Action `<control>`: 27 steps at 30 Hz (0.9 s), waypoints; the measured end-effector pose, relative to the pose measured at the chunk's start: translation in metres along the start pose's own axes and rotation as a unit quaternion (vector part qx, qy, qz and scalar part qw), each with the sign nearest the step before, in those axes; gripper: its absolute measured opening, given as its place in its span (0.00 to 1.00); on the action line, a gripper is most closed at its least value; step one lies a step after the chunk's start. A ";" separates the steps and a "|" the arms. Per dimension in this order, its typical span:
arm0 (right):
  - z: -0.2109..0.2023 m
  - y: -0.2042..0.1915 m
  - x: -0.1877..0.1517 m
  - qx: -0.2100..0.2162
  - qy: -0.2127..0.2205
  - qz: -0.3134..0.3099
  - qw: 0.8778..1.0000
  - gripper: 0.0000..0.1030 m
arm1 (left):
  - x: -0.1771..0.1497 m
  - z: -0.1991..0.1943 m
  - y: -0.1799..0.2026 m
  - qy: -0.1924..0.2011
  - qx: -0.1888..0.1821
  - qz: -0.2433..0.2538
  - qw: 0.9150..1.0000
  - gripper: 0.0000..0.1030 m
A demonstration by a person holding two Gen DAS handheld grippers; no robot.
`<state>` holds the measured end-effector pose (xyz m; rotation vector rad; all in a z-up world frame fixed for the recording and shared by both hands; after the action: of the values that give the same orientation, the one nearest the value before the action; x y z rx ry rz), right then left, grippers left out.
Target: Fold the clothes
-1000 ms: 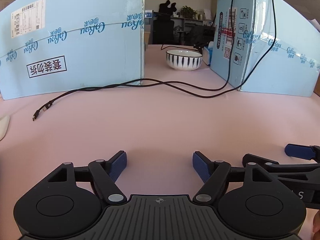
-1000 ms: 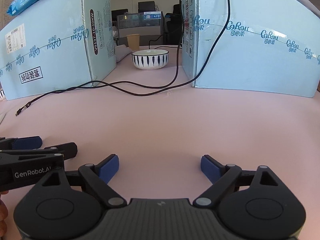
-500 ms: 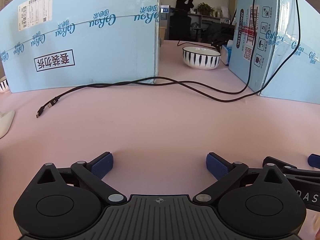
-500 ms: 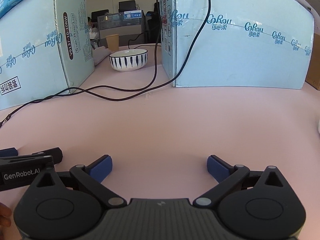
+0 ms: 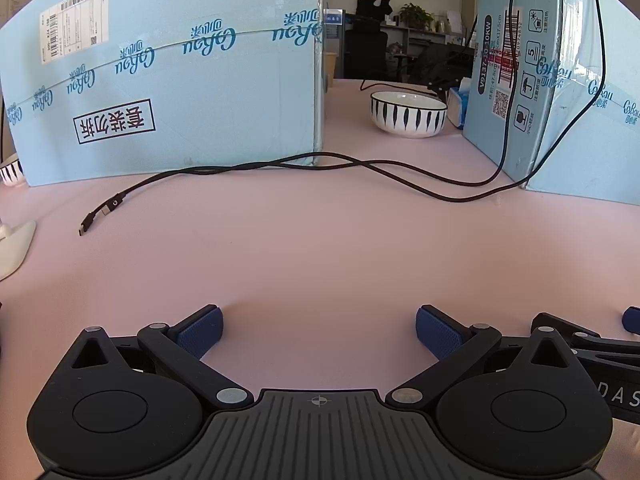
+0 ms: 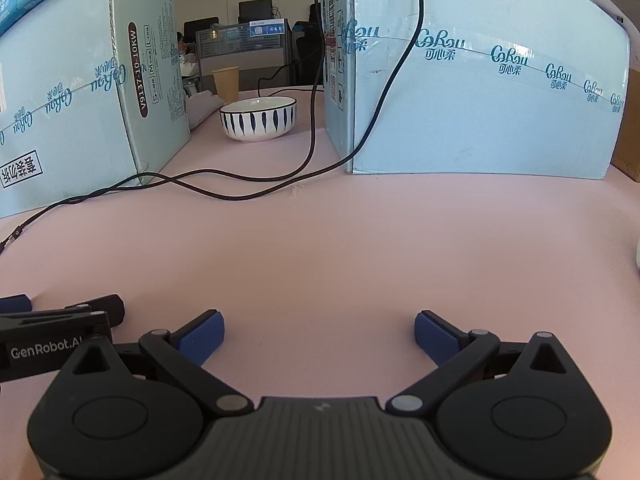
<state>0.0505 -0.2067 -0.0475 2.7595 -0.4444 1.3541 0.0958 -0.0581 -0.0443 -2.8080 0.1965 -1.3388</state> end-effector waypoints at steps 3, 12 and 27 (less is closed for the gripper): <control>0.000 0.000 0.000 0.000 0.000 0.000 1.000 1.00 | 0.000 0.000 0.000 0.000 0.000 0.000 1.000 1.00; 0.000 0.001 0.000 0.000 -0.002 -0.002 1.000 1.00 | 0.001 0.000 0.000 0.000 0.002 -0.001 1.000 1.00; 0.001 0.001 0.001 0.001 -0.003 -0.003 1.000 1.00 | 0.000 0.000 0.000 0.000 0.004 -0.002 1.000 1.00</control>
<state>0.0518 -0.2079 -0.0470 2.7649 -0.4363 1.3454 0.0960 -0.0582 -0.0441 -2.8035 0.1851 -1.3378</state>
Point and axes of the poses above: each gripper's, at about its wrist camera, not at the fingertips, and z roughly the way its jaws point, y to its right, x to its top, the point moved 7 cm from there along z, roughly the way its jaws point, and after that the axes turned 5 degrees about z, right-handed, at the moved point
